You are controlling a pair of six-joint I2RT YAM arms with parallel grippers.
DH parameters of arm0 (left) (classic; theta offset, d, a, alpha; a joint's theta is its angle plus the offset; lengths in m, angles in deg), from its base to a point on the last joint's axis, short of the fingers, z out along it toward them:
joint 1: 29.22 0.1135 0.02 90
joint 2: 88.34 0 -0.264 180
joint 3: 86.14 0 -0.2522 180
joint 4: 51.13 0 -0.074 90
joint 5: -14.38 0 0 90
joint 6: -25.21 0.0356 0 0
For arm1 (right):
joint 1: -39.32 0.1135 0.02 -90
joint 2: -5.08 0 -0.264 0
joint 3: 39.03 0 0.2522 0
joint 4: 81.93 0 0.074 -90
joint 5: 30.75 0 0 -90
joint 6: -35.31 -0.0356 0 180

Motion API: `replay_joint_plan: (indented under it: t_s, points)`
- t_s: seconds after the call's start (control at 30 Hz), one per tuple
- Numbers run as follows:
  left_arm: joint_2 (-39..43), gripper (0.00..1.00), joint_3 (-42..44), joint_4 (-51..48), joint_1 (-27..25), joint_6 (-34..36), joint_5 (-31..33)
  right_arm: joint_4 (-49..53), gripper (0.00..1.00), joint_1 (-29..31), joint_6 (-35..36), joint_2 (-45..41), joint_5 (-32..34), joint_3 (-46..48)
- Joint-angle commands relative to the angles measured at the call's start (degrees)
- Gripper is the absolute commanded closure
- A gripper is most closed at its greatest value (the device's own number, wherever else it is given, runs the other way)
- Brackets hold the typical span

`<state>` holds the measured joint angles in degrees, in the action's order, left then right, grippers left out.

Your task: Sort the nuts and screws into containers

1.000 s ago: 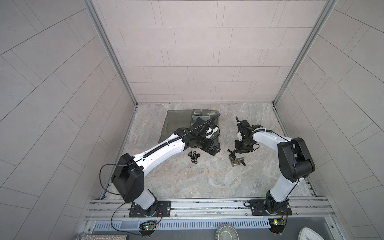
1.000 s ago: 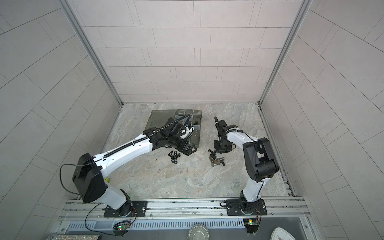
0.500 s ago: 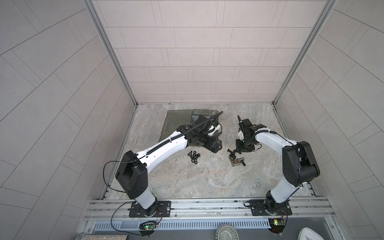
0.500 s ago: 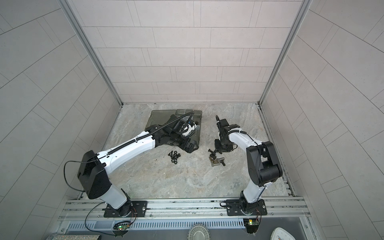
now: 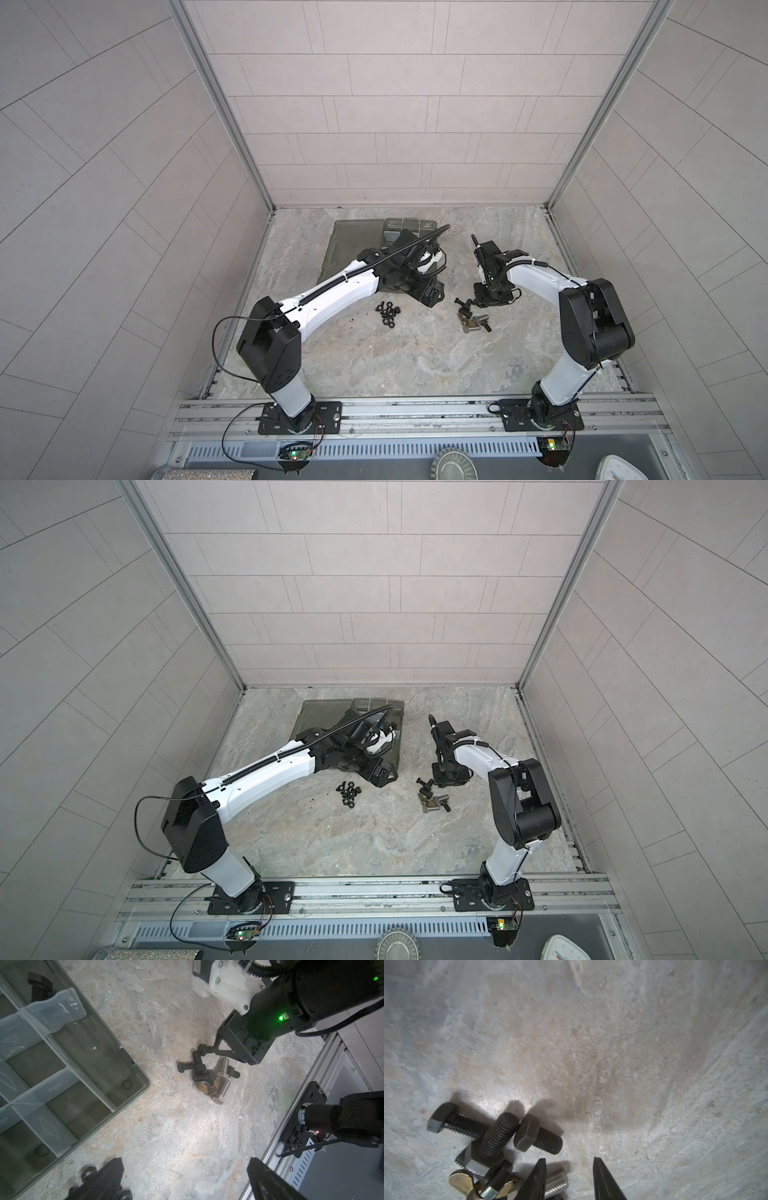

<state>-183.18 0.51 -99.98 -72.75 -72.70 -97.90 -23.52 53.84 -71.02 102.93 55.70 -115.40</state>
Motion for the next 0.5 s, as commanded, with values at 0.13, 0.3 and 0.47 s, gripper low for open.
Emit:
replay_joint_plan:
  t_s: [0.13,0.3,0.47]
  points:
    - [0.41,0.0,-1.44,-2.8,0.02,2.07,0.75,-1.88,0.61,1.2,1.13,1.76,-1.1,0.81]
    - [0.71,0.0,-1.44,-3.73,0.07,2.8,1.12,-2.37,0.61,1.56,1.48,3.98,-2.22,-0.61]
    - [1.09,0.0,-1.7,-4.78,0.11,3.83,1.69,-3.47,0.62,1.65,1.57,6.41,-3.63,-1.23]
